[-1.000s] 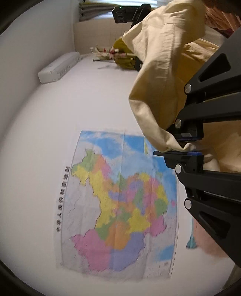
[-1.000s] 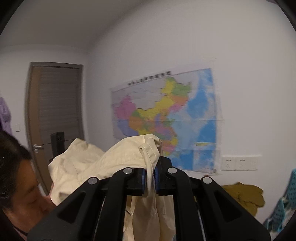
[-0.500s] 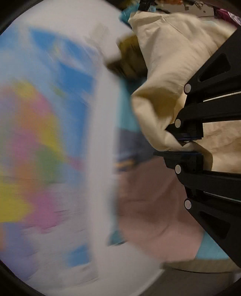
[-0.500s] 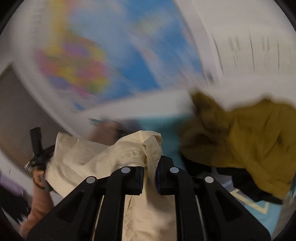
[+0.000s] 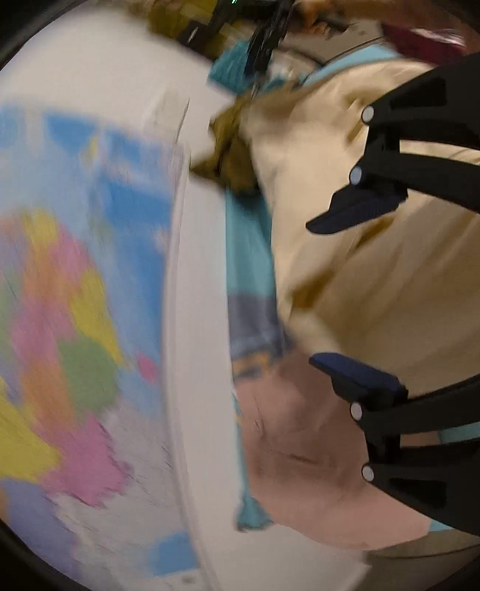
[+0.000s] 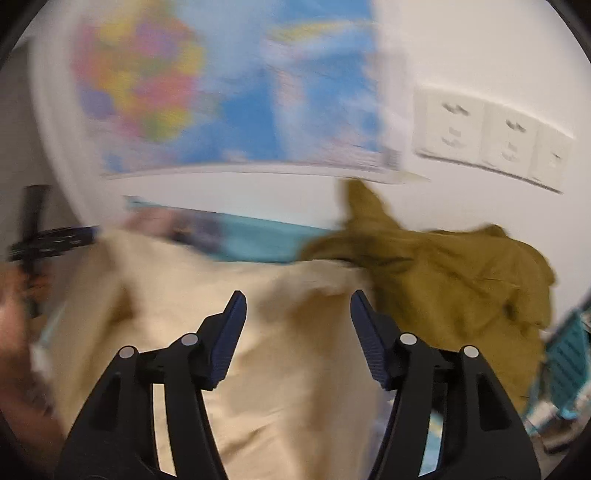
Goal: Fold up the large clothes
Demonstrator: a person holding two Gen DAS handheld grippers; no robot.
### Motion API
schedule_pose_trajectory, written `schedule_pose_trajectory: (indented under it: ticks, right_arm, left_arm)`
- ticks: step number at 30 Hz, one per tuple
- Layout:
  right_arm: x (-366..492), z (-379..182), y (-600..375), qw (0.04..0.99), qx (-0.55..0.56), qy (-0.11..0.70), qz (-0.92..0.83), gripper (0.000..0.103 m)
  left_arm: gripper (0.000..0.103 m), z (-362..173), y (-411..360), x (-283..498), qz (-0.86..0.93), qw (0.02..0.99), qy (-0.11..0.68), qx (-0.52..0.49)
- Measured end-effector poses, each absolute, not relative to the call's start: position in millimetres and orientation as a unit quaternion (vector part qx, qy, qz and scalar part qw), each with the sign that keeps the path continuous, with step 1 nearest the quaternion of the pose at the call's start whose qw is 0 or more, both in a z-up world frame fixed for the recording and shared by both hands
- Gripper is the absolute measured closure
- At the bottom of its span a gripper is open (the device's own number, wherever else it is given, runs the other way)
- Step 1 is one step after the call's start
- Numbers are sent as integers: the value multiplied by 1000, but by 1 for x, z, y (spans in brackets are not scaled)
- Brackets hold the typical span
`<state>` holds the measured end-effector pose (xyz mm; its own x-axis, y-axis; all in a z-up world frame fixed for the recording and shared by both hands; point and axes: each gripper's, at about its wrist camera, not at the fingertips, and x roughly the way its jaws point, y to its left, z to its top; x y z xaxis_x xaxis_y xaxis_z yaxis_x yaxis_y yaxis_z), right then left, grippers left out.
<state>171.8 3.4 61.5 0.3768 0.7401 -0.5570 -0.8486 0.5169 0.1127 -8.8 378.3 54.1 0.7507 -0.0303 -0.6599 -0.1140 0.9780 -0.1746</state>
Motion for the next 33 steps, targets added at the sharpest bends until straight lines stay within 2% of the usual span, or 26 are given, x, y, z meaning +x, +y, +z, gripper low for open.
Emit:
schedule_pose_trajectory:
  ticks: [3,7,8,9,11,12,14,17,19,21,22,24,26,29,33]
  right_arm:
    - [171,23,34,781,-95,345,512,42]
    - [196,-41,75,744,-88,429,504,42]
    - [204,-52,81,730,-70,448,512,53]
    - [210,-58,85,717,-53,459,522,74]
    - [215,-52,87,701,-21,455,549,94]
    - [215,-39,86,698,-5,441,564,96]
    - [214,-9,80,703,15,406,583,98]
    - [232,35,79,716,58,367,592,99]
    - [257,56,82,727,107,349,581,99]
    - [284,63,89,739,139,346,561,99]
    - [293,61,93,749,146,347,545,99]
    - [319,50,108,750,161,370,525,98]
    - [330,41,116,771,158,374,491,94]
    - [337,36,124,784,149,372,474,94]
    - [338,35,136,793,123,364,473,94]
  left_arm:
    - [29,49,348,-14,-49,927,358,-101]
    - [29,4,309,20,-109,883,444,-106]
    - [29,-11,303,31,-109,869,471,-105]
    - [30,-21,301,38,-109,858,491,-106]
    - [34,-40,302,60,-102,834,531,-114]
    - [49,-44,304,68,-100,827,540,-122]
    - [61,-42,318,89,-116,818,537,-169]
    - [65,-18,335,111,-108,836,499,-200]
    - [63,9,348,126,-88,865,452,-202]
    - [49,28,369,137,-57,888,398,-222]
    - [46,34,381,141,-42,894,373,-244]
    - [38,39,394,144,3,899,358,-253]
    - [36,35,392,143,12,897,371,-240]
    - [36,30,364,131,-49,904,392,-163]
    - [27,20,301,92,-174,900,400,-17]
